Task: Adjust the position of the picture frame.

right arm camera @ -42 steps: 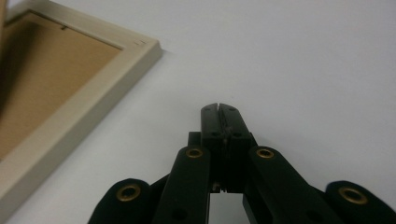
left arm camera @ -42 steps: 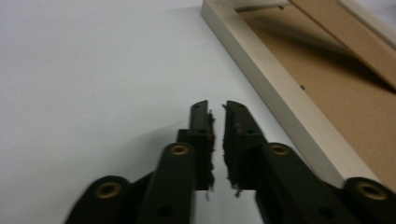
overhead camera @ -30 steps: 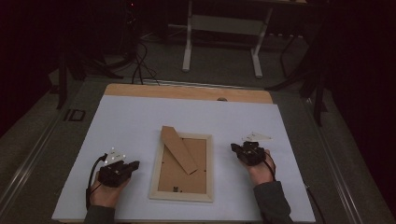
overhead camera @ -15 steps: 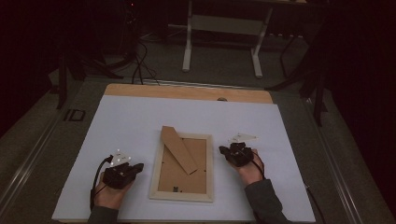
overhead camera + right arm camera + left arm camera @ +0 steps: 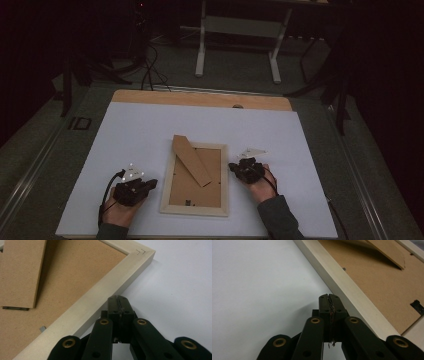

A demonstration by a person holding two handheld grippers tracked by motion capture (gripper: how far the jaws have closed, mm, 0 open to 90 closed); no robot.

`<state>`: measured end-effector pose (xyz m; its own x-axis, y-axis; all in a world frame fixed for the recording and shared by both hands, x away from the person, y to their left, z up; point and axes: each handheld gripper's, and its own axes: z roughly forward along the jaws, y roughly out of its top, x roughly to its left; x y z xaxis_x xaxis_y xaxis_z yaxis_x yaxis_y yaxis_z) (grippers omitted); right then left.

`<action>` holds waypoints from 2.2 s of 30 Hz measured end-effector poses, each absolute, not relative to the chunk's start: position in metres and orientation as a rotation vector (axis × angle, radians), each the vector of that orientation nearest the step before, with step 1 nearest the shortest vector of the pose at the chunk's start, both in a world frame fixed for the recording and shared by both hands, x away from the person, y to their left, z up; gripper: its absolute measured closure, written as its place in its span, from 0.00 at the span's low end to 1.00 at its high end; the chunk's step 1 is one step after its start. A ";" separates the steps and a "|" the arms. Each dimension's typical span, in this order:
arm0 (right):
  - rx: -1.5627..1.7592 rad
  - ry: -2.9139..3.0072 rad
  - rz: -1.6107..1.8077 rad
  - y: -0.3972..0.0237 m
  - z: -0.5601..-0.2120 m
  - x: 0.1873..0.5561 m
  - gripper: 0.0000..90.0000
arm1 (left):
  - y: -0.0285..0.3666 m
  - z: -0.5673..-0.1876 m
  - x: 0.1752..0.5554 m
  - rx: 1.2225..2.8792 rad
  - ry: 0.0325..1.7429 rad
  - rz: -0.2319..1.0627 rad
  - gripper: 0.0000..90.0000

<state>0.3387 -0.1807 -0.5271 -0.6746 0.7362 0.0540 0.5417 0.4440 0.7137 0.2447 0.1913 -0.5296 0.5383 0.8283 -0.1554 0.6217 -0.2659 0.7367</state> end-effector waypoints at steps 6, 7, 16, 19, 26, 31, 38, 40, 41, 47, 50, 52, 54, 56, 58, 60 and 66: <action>1.103 2.454 1.044 -0.180 -0.529 0.337 1.00 | 0.183 -0.532 0.241 2.049 1.117 0.317 1.00; 1.104 2.459 1.036 -0.180 -0.529 0.337 1.00 | 0.180 -0.532 0.241 2.061 1.109 0.323 1.00; 1.100 2.476 1.044 -0.180 -0.529 0.333 1.00 | 0.174 -0.532 0.237 2.092 1.061 0.319 1.00; 1.105 2.481 1.044 -0.180 -0.530 0.332 1.00 | 0.174 -0.534 0.237 2.103 1.072 0.316 1.00; 1.089 2.526 1.049 -0.183 -0.529 0.324 1.00 | 0.174 -0.534 0.232 2.110 1.076 0.306 1.00; 1.099 2.524 1.043 -0.182 -0.529 0.322 1.00 | 0.176 -0.535 0.233 2.105 1.085 0.282 1.00; 1.127 2.525 1.059 -0.182 -0.529 0.328 1.00 | 0.173 -0.535 0.233 2.122 1.071 0.276 1.00; 1.130 2.521 1.056 -0.182 -0.529 0.331 1.00 | 0.172 -0.535 0.233 2.122 1.067 0.276 1.00; 1.130 2.520 1.053 -0.182 -0.529 0.332 1.00 | 0.172 -0.535 0.233 2.124 1.064 0.277 1.00; 1.150 2.514 1.049 -0.181 -0.528 0.343 1.00 | 0.167 -0.536 0.234 2.129 1.037 0.268 1.00; 1.159 2.509 1.040 -0.180 -0.528 0.348 1.00 | 0.164 -0.536 0.234 2.132 1.026 0.264 1.00; 1.162 2.508 1.029 -0.179 -0.527 0.353 1.00 | 0.162 -0.536 0.235 2.136 1.018 0.266 1.00; 1.167 2.503 1.022 -0.178 -0.527 0.357 1.00 | 0.159 -0.536 0.235 2.136 1.010 0.263 1.00; 1.165 2.502 1.007 -0.177 -0.526 0.362 1.00 | 0.156 -0.536 0.236 2.138 1.002 0.262 1.00; 1.165 2.501 0.997 -0.176 -0.526 0.368 1.00 | 0.152 -0.536 0.236 2.141 0.992 0.262 1.00; 1.171 2.501 0.989 -0.174 -0.525 0.374 1.00 | 0.149 -0.536 0.236 2.140 0.988 0.260 1.00; 1.161 2.512 0.948 -0.168 -0.523 0.390 1.00 | 0.139 -0.537 0.235 2.145 0.966 0.255 1.00</action>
